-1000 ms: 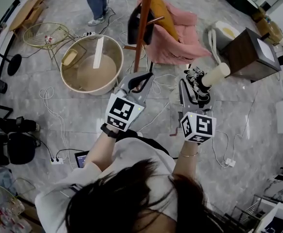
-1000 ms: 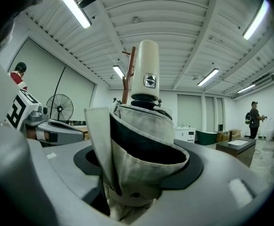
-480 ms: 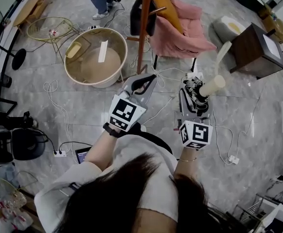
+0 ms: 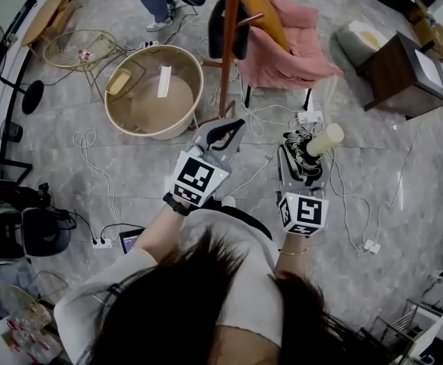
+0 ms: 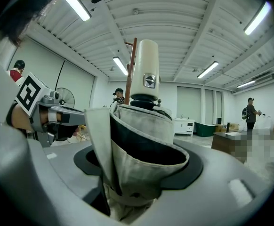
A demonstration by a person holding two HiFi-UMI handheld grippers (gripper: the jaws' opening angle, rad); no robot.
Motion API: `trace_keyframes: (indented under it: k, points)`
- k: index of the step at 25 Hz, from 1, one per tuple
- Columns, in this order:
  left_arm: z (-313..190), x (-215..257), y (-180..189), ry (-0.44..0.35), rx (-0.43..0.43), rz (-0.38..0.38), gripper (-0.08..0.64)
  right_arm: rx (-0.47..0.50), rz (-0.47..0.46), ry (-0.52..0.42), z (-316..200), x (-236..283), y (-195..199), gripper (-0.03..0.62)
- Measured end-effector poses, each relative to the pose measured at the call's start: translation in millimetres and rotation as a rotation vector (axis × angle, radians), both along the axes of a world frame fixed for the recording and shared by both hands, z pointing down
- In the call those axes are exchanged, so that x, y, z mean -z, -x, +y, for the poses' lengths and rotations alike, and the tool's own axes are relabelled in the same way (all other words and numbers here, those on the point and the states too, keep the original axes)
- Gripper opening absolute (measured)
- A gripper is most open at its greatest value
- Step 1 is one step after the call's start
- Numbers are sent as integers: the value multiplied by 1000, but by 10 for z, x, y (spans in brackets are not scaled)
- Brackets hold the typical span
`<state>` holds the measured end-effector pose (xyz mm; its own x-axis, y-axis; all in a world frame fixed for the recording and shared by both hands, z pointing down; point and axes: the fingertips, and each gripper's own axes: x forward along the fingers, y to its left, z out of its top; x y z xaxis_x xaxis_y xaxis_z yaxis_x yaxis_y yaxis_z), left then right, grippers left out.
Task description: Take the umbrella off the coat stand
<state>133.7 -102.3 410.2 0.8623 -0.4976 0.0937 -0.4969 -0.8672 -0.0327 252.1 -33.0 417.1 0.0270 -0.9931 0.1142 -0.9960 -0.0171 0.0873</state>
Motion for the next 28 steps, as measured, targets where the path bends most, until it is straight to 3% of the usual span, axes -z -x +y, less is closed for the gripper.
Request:
trace_keyframes:
  k: [28]
  points:
    - [-709, 81, 154, 2, -3, 33, 57, -35, -3, -4, -530, 127, 44, 307]
